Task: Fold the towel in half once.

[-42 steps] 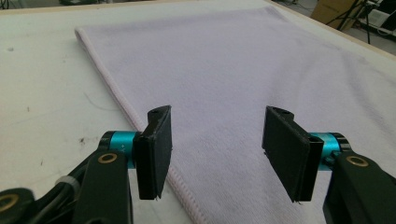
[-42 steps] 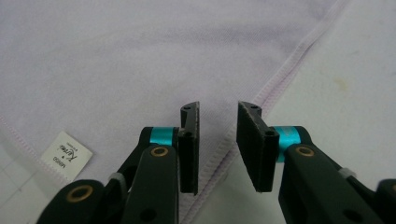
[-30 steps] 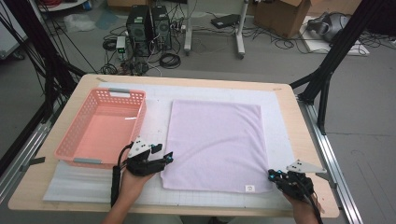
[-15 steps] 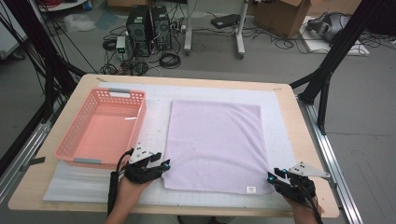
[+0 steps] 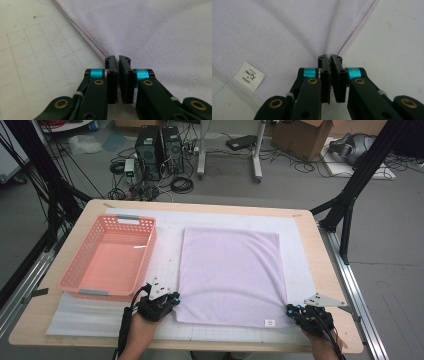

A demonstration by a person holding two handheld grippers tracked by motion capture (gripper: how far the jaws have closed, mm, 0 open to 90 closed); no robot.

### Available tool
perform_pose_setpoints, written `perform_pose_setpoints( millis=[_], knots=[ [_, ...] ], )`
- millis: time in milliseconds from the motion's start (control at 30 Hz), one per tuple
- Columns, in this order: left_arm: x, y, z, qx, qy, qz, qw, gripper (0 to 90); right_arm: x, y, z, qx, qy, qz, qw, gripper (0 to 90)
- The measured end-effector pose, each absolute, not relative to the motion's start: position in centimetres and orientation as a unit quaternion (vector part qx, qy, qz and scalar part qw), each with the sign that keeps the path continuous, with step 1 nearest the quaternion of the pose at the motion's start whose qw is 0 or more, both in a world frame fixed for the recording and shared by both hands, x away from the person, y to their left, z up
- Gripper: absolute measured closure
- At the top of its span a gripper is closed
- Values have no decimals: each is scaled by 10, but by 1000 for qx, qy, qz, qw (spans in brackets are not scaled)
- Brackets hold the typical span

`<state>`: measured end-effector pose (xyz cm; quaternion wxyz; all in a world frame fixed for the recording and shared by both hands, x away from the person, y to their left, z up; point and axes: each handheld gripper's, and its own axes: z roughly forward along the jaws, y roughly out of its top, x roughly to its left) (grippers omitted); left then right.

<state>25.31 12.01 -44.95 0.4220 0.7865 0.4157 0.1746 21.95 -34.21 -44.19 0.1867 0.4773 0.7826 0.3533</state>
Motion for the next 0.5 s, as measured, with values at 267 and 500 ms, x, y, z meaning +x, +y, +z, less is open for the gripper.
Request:
perform_pose_setpoints(
  millis=[267,500],
  knots=[
    [256,131,-441,749,417,157,491,484,212,-352,-433,468,757,401,216,492],
    [255,134,-430,727,388,161,543,267,206,-358,-423,455,733,443,244,329]
  ],
)
